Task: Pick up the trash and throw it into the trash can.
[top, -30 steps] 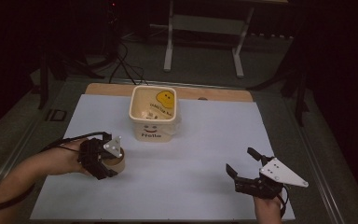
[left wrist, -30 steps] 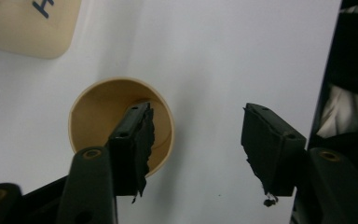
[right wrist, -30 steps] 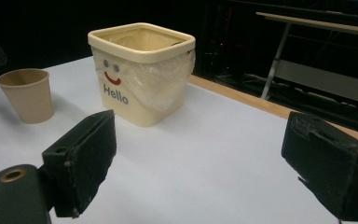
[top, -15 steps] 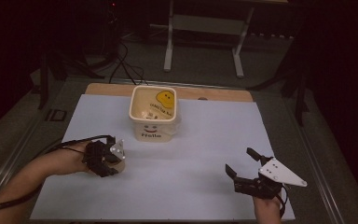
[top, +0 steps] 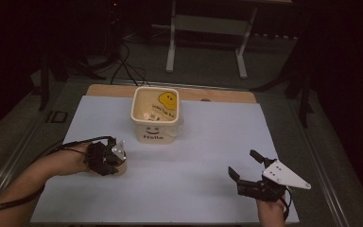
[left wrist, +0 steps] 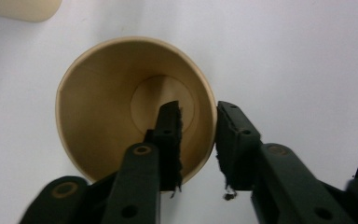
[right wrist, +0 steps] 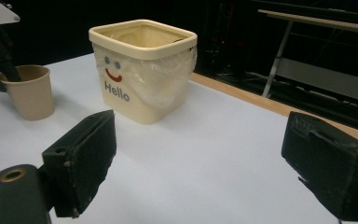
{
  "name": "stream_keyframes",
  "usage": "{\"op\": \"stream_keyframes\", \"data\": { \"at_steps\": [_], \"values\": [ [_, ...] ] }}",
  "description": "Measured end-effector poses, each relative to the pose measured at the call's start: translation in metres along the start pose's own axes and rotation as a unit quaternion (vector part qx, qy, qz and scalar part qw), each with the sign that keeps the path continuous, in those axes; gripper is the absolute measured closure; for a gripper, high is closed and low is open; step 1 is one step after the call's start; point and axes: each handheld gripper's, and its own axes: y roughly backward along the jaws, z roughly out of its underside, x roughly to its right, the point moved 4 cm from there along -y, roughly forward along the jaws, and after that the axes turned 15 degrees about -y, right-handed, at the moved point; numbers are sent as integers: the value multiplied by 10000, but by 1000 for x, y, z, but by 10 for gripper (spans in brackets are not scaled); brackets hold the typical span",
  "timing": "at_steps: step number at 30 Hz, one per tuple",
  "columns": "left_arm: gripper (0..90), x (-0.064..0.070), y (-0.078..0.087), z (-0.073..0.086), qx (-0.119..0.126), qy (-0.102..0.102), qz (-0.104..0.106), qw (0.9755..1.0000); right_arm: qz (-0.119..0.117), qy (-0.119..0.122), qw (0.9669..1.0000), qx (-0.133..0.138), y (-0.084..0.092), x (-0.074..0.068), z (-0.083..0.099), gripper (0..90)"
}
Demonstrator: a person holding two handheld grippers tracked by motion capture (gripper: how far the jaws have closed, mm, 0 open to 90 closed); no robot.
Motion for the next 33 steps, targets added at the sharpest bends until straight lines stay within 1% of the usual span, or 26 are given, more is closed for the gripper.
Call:
{"op": "stream_keyframes", "data": {
  "at_steps": [1,2,3,4,7,8,9,12,14,16,17,18,20,21,22,23,24,26,27,30,31,32,33],
  "values": [
    [723,0,0,0,-34,-15,-2,10000,-4,-5,10000,-1,0,0,0,100],
    [724,0,-1,-1,-17,-23,6,10000,-1,-12,10000,-2,0,0,0,100],
    [741,0,-2,-1,-16,-14,27,10000,-6,-14,10000,-7,0,0,0,100],
    [742,-1,-2,-1,-57,-59,48,10000,-7,-19,10000,-14,0,0,0,100],
    [756,0,-4,-3,-51,-40,56,10000,4,-21,10000,-9,0,1,0,100],
    [757,-1,-4,-3,-77,-82,46,9999,9,-16,10000,-5,0,1,0,100],
    [782,-1,-5,-3,-54,-64,83,9999,7,-20,10000,-3,0,2,0,100],
    [800,-1,-5,-3,-71,-60,104,9999,0,-17,10000,-14,0,1,0,100],
    [816,-1,-5,-3,-82,3,111,9999,1,-11,10000,-21,0,1,1,100],
    [850,-1,-6,-3,-84,1,132,9999,-7,-13,10000,-23,-1,1,1,100],
    [850,-1,-6,-3,-84,1,132,9999,-4,-16,10000,-20,-1,1,1,100],
    [862,-1,-5,-3,-140,-51,113,9998,-3,-7,10000,-23,-1,1,1,100],
    [871,-1,-4,-3,-156,-70,81,9998,-10,-22,10000,-27,-1,1,1,100],
    [877,-3,-1,-3,-166,-113,-6,9998,0,-13,10000,-22,-1,1,1,100],
    [881,-3,-1,-3,-166,-113,-6,9998,-11,-18,10000,-19,-1,1,1,100],
    [881,-3,1,-3,-118,-99,72,9999,-11,-18,10000,-19,-1,1,1,100],
    [881,-5,3,-2,-37,-130,-58,9999,-7,-17,10000,-25,-1,1,1,100],
    [884,-5,6,-1,-1,-197,-66,9998,-16,-18,10000,-18,-1,1,1,100],
    [885,-6,7,-1,-9,-242,-110,9996,-1,-11,10000,-15,-1,1,1,100],
    [885,-4,12,0,69,-363,-64,9993,-9,-21,10000,-11,-1,1,0,100],
    [886,-4,13,0,30,-356,-42,9994,-12,-20,10000,-12,-1,1,0,100],
    [886,-3,15,0,25,-295,-3,9996,-17,-24,10000,-11,-1,1,0,100],
    [886,-3,16,1,50,-317,-33,9995,-16,-23,10000,-8,-1,1,0,100]
  ]
}}
